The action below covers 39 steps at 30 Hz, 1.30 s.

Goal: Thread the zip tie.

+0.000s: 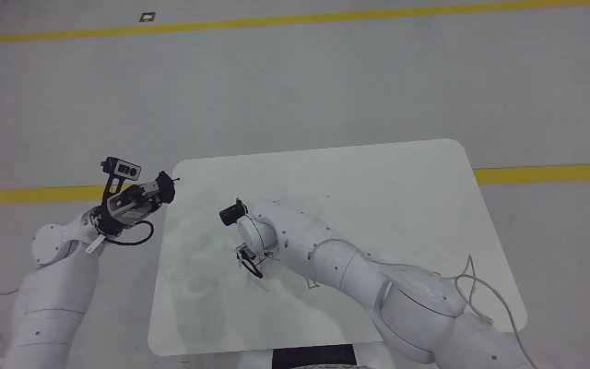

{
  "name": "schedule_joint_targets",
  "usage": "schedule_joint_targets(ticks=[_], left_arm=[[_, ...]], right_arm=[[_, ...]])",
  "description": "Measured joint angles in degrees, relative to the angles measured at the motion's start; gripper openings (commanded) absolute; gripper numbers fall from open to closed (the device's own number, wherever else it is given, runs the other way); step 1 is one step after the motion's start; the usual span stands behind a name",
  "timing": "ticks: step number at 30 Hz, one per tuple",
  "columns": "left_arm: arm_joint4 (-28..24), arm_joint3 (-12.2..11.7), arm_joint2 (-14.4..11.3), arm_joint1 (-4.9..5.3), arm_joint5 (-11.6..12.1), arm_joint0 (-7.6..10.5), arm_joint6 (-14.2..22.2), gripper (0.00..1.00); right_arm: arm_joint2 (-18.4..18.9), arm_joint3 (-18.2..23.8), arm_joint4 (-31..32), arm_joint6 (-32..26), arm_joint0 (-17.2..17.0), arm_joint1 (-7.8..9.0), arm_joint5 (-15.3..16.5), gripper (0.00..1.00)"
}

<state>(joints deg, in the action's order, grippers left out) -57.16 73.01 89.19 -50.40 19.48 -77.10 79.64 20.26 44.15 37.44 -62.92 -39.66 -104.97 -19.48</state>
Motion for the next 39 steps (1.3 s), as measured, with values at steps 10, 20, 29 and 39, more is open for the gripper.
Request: schedule_joint_targets(ticks=[10, 20, 29, 39], left_arm=[[0.0, 0.0, 0.0, 0.0, 0.0, 0.0, 0.0, 0.0], [0.0, 0.0, 0.0, 0.0, 0.0, 0.0, 0.0, 0.0], [0.0, 0.0, 0.0, 0.0, 0.0, 0.0, 0.0, 0.0], [0.0, 0.0, 0.0, 0.0, 0.0, 0.0, 0.0, 0.0]], right_arm=[[0.38, -3.05, 3.17, -0.05, -0.46, -2.11, 0.0, 0.17], [1.36, -6.4, 4.85, 0.14, -0.67, -4.07, 0.0, 0.17], [1.88, -8.62, 6.41, -0.05, -0.64, -5.51, 0.0, 0.16], [2.82, -10.62, 7.77, -0.06, -0.82, -6.75, 0.0, 0.0]])
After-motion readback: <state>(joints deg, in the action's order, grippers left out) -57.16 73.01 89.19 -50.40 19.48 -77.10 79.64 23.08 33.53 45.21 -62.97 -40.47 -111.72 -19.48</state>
